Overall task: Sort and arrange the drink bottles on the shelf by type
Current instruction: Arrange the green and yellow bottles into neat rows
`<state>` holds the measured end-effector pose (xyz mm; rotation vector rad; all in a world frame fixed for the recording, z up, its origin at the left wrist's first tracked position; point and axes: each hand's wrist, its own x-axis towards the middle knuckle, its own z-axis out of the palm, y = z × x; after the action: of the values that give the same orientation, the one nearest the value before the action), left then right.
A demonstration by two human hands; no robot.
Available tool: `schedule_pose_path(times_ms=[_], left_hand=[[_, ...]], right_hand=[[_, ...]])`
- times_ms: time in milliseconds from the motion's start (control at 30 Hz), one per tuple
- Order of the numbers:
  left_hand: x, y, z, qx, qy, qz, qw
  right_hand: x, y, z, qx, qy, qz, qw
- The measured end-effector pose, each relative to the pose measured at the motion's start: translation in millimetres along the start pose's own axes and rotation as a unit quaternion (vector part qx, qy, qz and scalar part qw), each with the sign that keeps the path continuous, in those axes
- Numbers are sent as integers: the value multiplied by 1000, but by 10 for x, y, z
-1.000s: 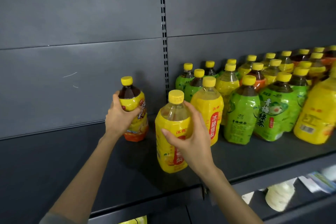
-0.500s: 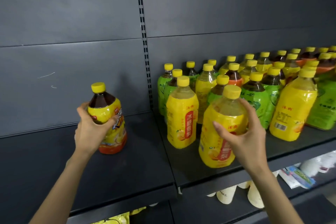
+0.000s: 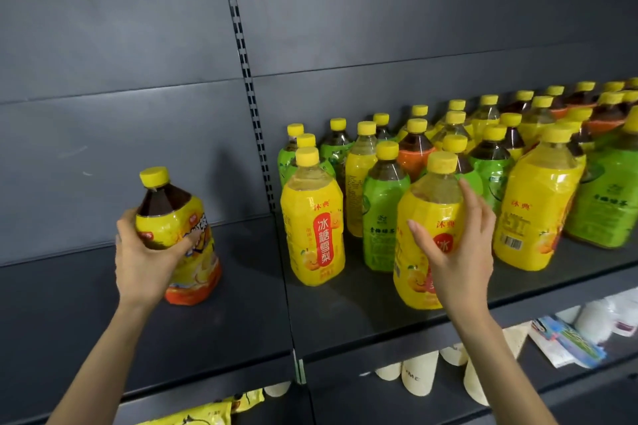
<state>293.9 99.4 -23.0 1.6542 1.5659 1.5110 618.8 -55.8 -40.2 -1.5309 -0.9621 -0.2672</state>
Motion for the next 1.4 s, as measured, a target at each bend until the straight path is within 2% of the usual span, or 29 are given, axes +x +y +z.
schedule_pose_path(times_ms=[133, 233, 333, 467, 567, 667, 833, 967, 1100, 1233, 1400], left_hand=[[-163, 40, -36, -77, 26, -23, 996], [-349, 148, -16, -169, 12, -24, 985], [-560, 410, -24, -215, -37, 14, 976], [-823, 894, 73, -237, -143, 96, 956], [-940, 1043, 322, -231, -201, 125, 944], [-1142, 994, 658, -222, -230, 101, 942], [-1478, 873, 948, -180, -190, 84, 962], [-1425, 789, 1028, -90, -183, 107, 973], [-1417, 788, 1058, -56, -178, 112, 976], [-1456, 806, 1054, -51, -181, 98, 977], [-1457, 853, 1005, -100, -208, 75, 970]], right_hand=[[-25, 46, 33, -10, -2, -12, 1000], [-20, 62, 25, -17, -12, -15, 1000], [-1, 59, -6, -25, -26, -12, 999], [-20, 27, -12, -6, -36, 22, 999], [-29, -8, -40, -20, -50, 34, 998], [-40, -43, -109, -51, -75, 40, 995], [-36, -44, -212, -82, -107, 28, 990], [-21, -40, -235, -88, -123, 26, 988], [-14, -12, -237, -90, -124, 29, 988], [4, 5, -257, -93, -130, 25, 987], [-1, 64, -269, -69, -130, 13, 989]])
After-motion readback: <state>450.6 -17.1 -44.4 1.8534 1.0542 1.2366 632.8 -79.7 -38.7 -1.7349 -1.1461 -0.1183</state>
